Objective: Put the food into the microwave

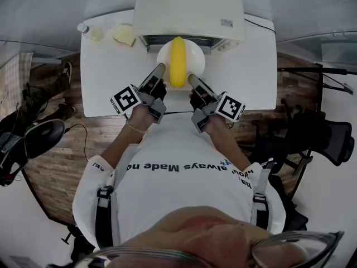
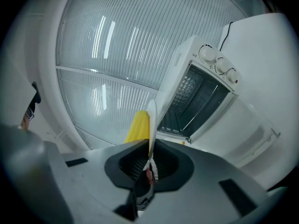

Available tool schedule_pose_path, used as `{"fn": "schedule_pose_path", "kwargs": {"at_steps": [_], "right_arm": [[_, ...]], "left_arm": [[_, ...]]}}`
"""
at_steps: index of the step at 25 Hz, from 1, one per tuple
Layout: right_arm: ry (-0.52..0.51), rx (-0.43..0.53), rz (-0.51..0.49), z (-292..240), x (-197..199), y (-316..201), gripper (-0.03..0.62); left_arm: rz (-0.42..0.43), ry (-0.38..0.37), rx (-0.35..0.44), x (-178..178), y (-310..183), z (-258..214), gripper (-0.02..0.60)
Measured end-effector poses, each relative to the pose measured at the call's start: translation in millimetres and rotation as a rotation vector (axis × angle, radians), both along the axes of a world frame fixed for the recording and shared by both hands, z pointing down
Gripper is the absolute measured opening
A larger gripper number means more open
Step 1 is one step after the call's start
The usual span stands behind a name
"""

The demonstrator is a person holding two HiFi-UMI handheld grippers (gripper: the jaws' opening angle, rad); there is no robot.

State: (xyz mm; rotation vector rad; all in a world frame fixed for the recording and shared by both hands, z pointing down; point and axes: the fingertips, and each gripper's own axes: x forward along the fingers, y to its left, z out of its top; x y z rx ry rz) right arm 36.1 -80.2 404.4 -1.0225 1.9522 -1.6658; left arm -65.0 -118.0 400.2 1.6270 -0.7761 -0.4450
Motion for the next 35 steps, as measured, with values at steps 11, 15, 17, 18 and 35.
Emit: {"fn": "schedule_pose_path", "kwargs": {"at_steps": [11,15,17,18,35], "right_arm": [[0.007,0.002,-0.024,-2.1,-2.3,-1.9,0.031],[0.014,-0.006,-0.038,-0.4,-2.7,-3.3,0.031],[0.02,-0.003,-0.046,-1.0,-1.6,-4.2,0.031],[0.021,0.001,-0.049,-1.7,-0.6,-4.7,0.031],[0.018,-0.041,-0.064,14.3,-0.3,-2.8,0.031]], "left_arm": [[-0.031,0.045,0.008,-0.6,0.2,-6.0,0.017],[-0.047,0.026,-0.002,-4.2,1.4,0.8,0.017],[-0.052,0.036,-0.008,-2.6,1.5,0.0,0.017],[-0.055,0.056,-0.005,0.4,0.7,-4.0,0.017],[-0.036,-0.01,-0.033,-2.9,2.9,16.4,0.017]]}}
